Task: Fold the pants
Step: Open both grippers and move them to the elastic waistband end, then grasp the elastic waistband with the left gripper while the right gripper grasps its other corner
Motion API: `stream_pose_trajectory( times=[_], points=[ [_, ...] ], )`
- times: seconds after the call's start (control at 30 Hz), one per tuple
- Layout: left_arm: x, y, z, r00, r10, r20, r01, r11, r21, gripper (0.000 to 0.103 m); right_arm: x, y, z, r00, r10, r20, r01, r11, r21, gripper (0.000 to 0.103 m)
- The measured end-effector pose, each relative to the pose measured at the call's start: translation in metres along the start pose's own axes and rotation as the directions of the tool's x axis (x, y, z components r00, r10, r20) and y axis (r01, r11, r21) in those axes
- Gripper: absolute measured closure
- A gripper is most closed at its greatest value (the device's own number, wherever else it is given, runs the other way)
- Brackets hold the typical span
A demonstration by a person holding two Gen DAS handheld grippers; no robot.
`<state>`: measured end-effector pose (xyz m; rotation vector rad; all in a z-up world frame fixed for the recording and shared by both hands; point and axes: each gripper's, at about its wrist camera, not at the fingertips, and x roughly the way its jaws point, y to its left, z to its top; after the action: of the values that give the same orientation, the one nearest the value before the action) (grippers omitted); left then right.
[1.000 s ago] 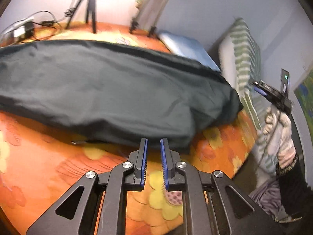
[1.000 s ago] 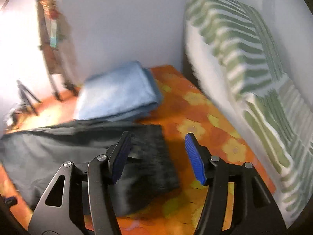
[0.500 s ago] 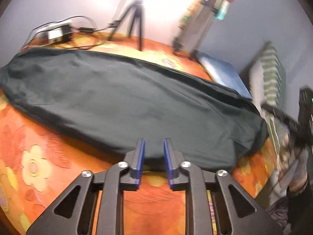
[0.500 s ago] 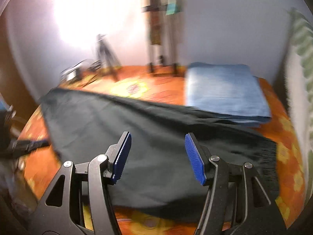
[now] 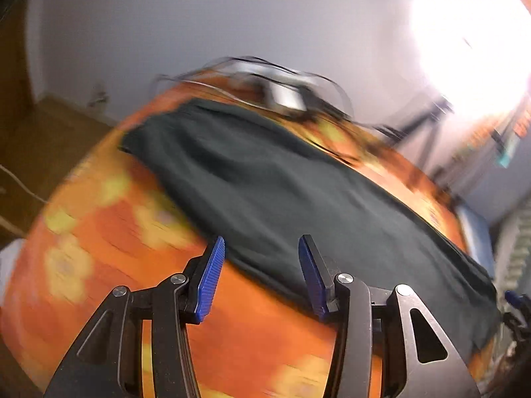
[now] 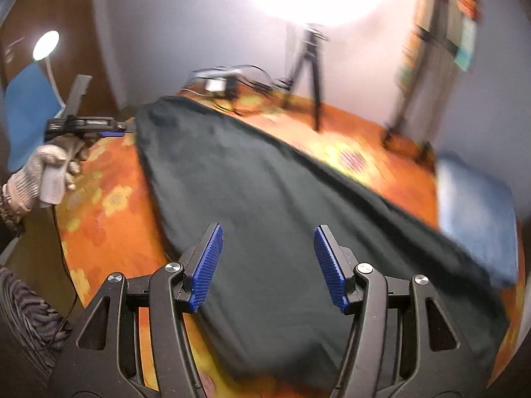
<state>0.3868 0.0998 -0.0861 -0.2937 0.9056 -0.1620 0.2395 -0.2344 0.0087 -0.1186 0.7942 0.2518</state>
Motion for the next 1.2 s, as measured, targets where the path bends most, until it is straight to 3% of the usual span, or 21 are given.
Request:
stream_pose_trajectory(
  times=[0.13,0.4,0.53,0.67,0.9,0.93,1.0,1.13,1.17,1.2],
  points=[
    [0.006,0.057,0.021,1.0,0.004,0.026,-0.001,0.996,-0.091,0.058,0.037,0.03,0.064,0.997,0.077,0.015,-0.076,0.995,-0.063,0.043],
    [0.031,0.088,0.05,0.998,-0.032,0.05,0.037,0.993,-0.108,0.058,0.143,0.1,0.175,0.977,0.213,-0.017,-0.213,0.966,-0.15,0.043],
    [0.042,0.09,0.059,0.995,-0.063,0.08,0.07,0.993,-0.093,0.058,0.195,0.135,0.21,0.975,0.213,-0.06,-0.222,0.951,-0.216,0.043],
    [0.054,0.086,0.063,0.995,-0.03,0.098,0.037,0.996,-0.077,0.058,0.26,0.169,0.242,0.979,0.174,-0.104,-0.196,0.94,-0.279,0.043],
    [0.063,0.089,0.064,0.993,0.025,0.118,-0.022,0.999,-0.031,0.058,0.346,0.206,0.272,0.966,0.203,-0.161,-0.238,0.941,-0.239,0.043],
    [0.064,0.089,0.063,0.992,0.025,0.121,-0.021,0.999,-0.031,0.061,0.356,0.21,0.274,0.961,0.215,-0.173,-0.252,0.939,-0.235,0.043],
    [0.068,0.091,0.063,0.992,0.024,0.121,-0.02,0.999,-0.034,0.092,0.377,0.219,0.278,0.953,0.23,-0.196,-0.274,0.933,-0.233,0.043],
    [0.073,0.099,0.065,0.992,-0.008,0.127,0.018,0.997,-0.075,0.094,0.407,0.227,0.278,0.94,0.229,-0.254,-0.289,0.93,-0.229,0.043],
    [0.072,0.101,0.065,0.991,-0.016,0.132,0.027,0.996,-0.083,0.094,0.41,0.228,0.277,0.934,0.24,-0.263,-0.3,0.928,-0.221,0.056],
    [0.071,0.102,0.064,0.991,-0.016,0.135,0.029,0.996,-0.089,0.094,0.41,0.228,0.276,0.931,0.251,-0.265,-0.311,0.925,-0.217,0.08]
  ],
)
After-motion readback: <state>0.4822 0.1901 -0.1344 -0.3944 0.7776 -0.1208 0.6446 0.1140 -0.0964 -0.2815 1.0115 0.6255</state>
